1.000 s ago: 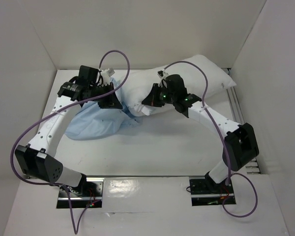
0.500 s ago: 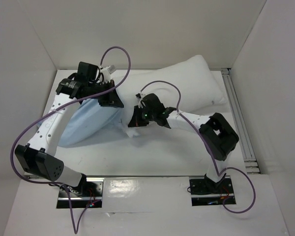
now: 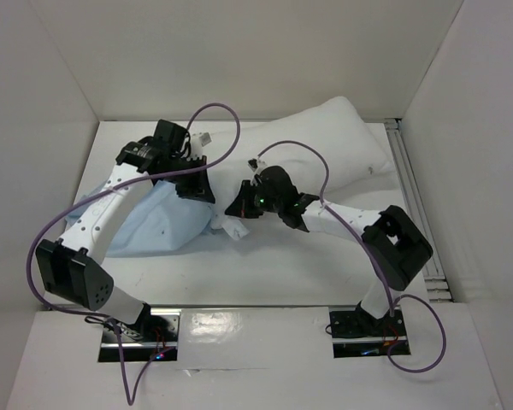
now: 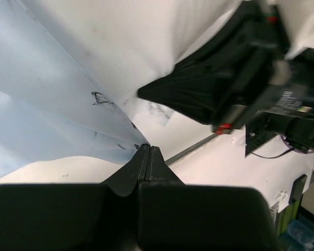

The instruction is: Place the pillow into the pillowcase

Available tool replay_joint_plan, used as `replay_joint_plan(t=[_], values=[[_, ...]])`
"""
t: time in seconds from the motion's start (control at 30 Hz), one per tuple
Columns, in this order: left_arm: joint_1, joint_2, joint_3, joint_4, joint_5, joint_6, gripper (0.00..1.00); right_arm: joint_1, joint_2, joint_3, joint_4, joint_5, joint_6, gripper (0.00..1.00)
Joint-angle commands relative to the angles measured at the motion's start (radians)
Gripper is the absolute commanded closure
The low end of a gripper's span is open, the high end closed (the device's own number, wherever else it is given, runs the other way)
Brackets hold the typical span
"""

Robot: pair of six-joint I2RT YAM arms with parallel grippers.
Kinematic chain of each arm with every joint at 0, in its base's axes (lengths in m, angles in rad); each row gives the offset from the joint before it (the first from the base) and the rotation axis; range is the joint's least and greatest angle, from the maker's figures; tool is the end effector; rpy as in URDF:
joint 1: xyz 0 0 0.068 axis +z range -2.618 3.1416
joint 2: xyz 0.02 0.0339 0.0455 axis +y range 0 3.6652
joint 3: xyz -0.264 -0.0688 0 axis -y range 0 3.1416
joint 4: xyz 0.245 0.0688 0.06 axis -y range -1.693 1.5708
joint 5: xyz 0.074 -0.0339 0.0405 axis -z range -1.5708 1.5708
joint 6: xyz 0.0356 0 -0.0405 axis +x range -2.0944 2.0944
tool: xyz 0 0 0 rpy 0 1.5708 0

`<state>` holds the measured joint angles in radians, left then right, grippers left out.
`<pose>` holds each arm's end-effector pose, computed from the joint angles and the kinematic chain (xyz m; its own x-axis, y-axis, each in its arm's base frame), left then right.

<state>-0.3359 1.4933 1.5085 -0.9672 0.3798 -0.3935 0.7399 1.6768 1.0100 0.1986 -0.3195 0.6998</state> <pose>0.2843 -0.1132 0.3532 -0.9055 -0.0610 -0.4199 0.1754 0.8473 -0.5013 0.2685 0.2603 0.2230 -0.8005 0.0971 -0.5914 -0.4333 0.5878 0.6832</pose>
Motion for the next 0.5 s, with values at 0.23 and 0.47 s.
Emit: replay_joint_plan(t=[0.23,0.47], values=[[-0.003,-0.136,-0.001,-0.021,0.102,0.019,1.0,-0.013,0.01,0.296,-0.004,0.189,-0.069,1.0],[-0.003,-0.127,0.131,-0.051,0.174,-0.014,1.0,0.067,0.23,0.42,0.005,0.114,-0.08,1.0]])
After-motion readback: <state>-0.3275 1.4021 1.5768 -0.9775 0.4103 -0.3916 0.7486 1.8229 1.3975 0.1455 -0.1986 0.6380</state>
